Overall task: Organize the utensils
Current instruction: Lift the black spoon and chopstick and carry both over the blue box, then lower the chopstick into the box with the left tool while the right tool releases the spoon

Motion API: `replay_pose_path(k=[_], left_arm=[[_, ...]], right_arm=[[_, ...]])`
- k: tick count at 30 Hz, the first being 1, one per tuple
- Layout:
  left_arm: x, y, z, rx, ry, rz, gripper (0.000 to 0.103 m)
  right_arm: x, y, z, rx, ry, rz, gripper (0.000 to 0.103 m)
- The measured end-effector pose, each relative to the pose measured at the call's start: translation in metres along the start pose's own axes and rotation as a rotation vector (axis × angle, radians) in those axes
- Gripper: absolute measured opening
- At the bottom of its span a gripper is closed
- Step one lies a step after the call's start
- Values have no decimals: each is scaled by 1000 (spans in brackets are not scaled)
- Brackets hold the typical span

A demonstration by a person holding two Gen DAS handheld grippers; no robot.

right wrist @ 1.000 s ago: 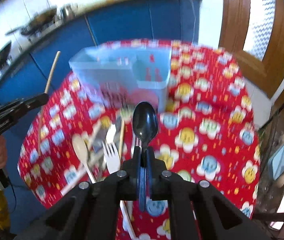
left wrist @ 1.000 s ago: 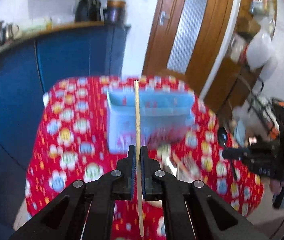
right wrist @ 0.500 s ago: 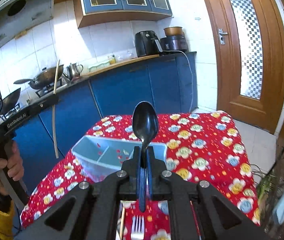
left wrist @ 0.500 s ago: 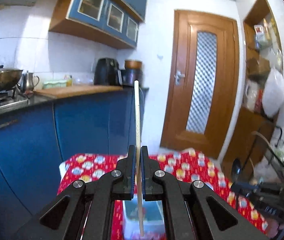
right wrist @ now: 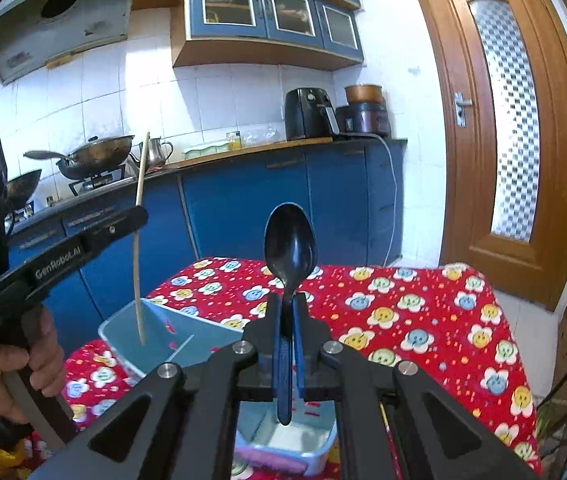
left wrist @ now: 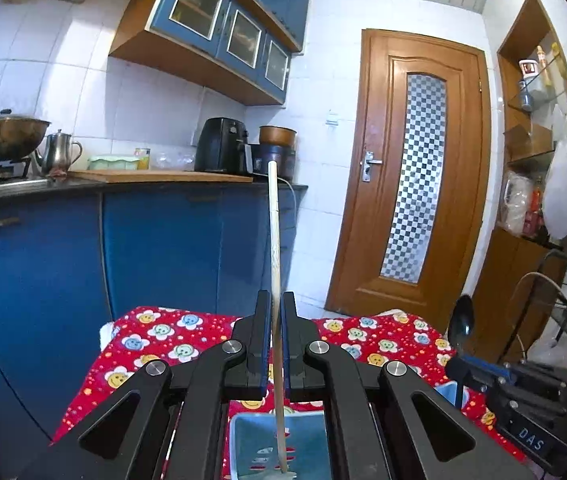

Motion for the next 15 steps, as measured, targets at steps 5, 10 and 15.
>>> replay_pose_path(k=[5, 10, 15], left_arm=[[13, 0, -3, 1, -27, -17, 4], [22, 4, -9, -22, -83, -21, 4], [28, 2, -10, -17, -77, 24, 4]], right_arm=[[13, -12, -5, -13, -8, 19, 7], [19, -9, -3, -21, 2, 11, 7], [21, -6, 1, -20, 15, 13, 7]])
Point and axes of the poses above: each gripper's, at about its wrist camera, not at the fingertips, and y roughly against the way its jaws point, z to its left, x to its underside, the point moved 5 cm from there along -y, roughly the way its jaws point, and after that the axes turned 4 degrees about -y, right-handed, at the moved point
